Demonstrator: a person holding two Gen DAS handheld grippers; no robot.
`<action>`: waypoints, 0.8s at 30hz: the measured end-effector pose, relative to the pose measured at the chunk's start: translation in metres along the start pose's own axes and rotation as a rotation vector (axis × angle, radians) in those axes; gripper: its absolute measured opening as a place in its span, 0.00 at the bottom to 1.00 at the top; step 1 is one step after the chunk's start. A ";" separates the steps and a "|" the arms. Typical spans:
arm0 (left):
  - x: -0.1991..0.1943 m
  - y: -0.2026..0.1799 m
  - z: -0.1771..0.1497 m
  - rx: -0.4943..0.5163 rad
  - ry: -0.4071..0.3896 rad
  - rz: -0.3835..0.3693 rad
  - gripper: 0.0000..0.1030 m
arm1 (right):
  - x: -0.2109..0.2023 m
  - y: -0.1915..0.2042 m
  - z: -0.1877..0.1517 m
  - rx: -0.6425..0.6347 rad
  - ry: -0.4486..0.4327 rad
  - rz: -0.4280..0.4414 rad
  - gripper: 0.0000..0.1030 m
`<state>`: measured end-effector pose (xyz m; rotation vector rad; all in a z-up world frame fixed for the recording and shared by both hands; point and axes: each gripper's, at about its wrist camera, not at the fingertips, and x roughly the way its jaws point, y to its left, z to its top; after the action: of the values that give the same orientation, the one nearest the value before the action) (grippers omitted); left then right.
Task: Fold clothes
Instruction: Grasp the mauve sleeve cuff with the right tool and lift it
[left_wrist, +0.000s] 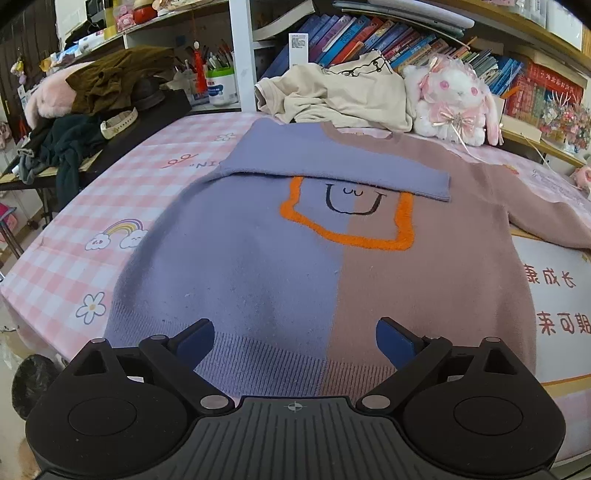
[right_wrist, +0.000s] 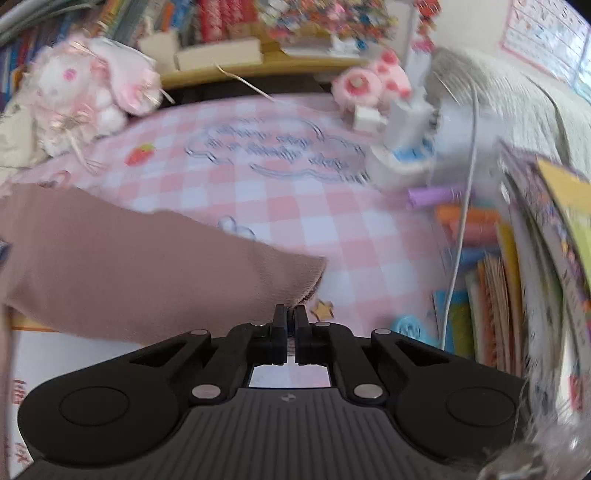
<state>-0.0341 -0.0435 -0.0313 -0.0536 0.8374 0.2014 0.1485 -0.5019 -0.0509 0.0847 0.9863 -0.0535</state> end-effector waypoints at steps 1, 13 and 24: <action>0.001 0.001 0.000 -0.004 -0.002 -0.003 0.93 | -0.006 0.002 0.005 -0.002 -0.016 0.016 0.04; 0.000 0.027 0.003 0.050 -0.056 -0.069 0.93 | -0.071 0.117 0.053 -0.141 -0.182 0.235 0.04; -0.016 0.056 0.003 0.309 -0.151 -0.163 0.93 | -0.094 0.275 0.074 -0.225 -0.242 0.381 0.04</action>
<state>-0.0533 0.0089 -0.0151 0.1808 0.7023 -0.0776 0.1808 -0.2341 0.0811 0.0566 0.7157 0.3884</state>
